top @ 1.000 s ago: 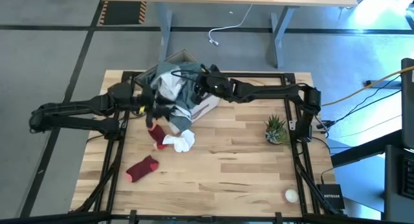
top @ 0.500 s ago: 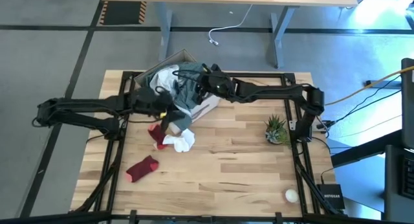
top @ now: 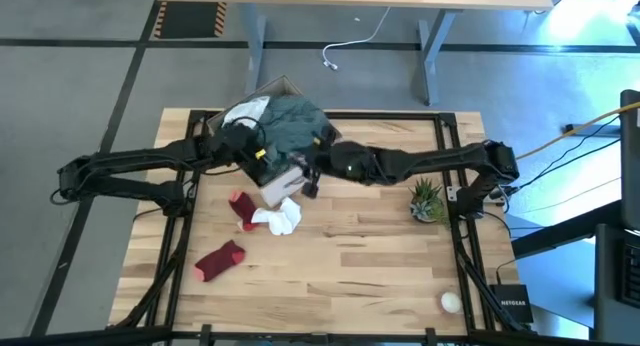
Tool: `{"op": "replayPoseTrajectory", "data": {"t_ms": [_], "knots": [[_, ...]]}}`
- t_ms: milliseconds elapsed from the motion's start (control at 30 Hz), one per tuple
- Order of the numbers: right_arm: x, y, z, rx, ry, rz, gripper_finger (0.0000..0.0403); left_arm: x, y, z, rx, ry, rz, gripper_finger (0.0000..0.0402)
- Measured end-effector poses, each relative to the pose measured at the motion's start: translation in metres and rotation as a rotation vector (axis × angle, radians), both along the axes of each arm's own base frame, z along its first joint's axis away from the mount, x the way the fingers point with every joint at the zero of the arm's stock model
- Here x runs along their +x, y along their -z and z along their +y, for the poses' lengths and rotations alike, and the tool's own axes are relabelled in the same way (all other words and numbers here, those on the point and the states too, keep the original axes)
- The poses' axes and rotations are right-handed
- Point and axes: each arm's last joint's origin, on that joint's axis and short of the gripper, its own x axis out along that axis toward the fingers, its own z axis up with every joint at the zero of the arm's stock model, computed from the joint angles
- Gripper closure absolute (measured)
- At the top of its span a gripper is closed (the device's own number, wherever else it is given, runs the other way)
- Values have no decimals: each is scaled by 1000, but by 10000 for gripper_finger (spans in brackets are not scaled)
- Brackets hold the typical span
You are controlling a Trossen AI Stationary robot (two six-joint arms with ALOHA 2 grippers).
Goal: Sort clothes
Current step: Put the green patterned shirt into the laundry organizer
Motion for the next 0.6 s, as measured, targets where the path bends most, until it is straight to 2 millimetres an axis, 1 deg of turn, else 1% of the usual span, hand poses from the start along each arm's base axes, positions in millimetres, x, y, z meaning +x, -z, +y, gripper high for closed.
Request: {"op": "replayPoseTrajectory", "data": {"t_ms": [67,133,200,267,367,500,600], "knots": [[-1,2,10,-1,-25,27,269,-2,7,3,-35,-25,58,231],[-2,5,16,-5,-41,58,269,-4,8,4,-63,-20,82,231],[-3,8,20,-8,-52,95,269,-4,-5,2,-82,7,63,231],[-4,10,23,1,-46,113,269,-5,-25,-1,-73,36,7,231],[-5,13,25,16,-45,139,261,-8,-50,-12,-35,86,-91,231],[-7,18,33,37,-96,188,225,-20,-68,-30,3,171,-178,231],[-6,25,48,90,-207,214,187,-30,-77,-40,24,217,-234,231]]}}
